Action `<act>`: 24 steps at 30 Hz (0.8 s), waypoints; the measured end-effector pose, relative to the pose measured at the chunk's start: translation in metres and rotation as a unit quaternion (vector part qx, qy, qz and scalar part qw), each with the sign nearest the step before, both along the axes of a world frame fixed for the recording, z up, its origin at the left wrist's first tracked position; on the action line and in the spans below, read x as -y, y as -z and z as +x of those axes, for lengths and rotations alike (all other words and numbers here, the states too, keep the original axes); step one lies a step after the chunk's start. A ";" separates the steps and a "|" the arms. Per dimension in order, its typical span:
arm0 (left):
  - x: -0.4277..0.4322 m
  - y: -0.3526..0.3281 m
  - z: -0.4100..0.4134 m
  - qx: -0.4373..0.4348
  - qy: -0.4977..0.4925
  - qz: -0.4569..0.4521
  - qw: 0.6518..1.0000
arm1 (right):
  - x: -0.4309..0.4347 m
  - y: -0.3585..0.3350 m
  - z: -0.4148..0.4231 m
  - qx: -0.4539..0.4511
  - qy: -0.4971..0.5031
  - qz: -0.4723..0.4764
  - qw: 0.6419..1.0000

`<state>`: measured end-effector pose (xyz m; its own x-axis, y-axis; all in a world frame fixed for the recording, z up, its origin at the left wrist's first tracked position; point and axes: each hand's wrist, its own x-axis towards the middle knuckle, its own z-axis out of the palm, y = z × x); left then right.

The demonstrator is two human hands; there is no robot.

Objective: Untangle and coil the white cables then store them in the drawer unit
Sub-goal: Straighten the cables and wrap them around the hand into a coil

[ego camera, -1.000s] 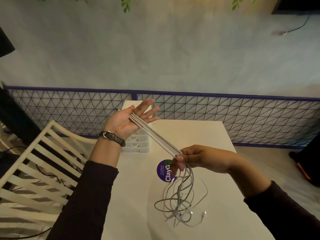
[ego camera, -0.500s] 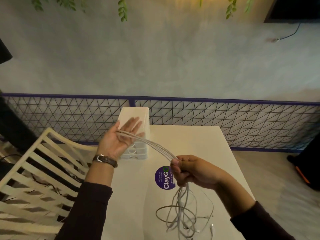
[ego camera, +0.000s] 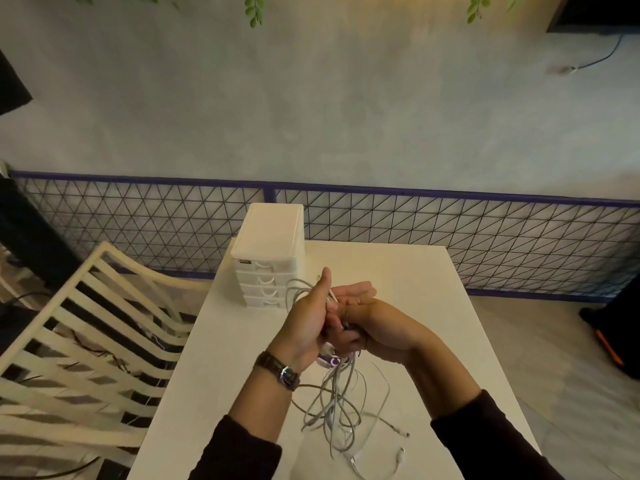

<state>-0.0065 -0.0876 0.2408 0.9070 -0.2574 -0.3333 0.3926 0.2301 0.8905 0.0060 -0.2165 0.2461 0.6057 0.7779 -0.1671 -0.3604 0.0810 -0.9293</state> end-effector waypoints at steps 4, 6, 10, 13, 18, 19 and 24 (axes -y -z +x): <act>0.002 -0.011 -0.006 0.061 -0.049 0.048 0.996 | -0.002 -0.007 -0.004 0.057 -0.001 -0.042 0.998; 0.000 -0.018 -0.006 0.078 -0.064 0.064 0.993 | -0.003 -0.013 -0.004 0.081 -0.010 -0.064 0.995; -0.011 -0.019 -0.001 0.117 -0.091 0.066 0.987 | -0.001 -0.026 -0.004 0.102 -0.058 -0.102 0.988; -0.014 -0.021 0.001 0.154 -0.105 0.104 0.977 | 0.000 -0.028 -0.004 0.088 -0.084 -0.087 0.989; -0.022 -0.020 0.003 0.180 -0.131 0.141 0.965 | 0.001 -0.022 -0.004 0.091 -0.090 -0.077 0.989; -0.022 -0.021 0.002 0.170 -0.133 0.130 0.968 | 0.000 -0.020 -0.004 0.102 -0.080 -0.082 0.988; -0.014 -0.035 -0.003 0.058 -0.134 -0.069 0.987 | -0.009 -0.008 -0.003 0.188 0.027 -0.120 0.974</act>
<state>-0.0097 -0.0741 0.2756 0.9786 -0.0388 -0.2019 0.1984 0.4348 0.8784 0.0033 -0.2080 0.2540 0.6977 0.7095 -0.0992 0.0082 -0.1463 -0.9892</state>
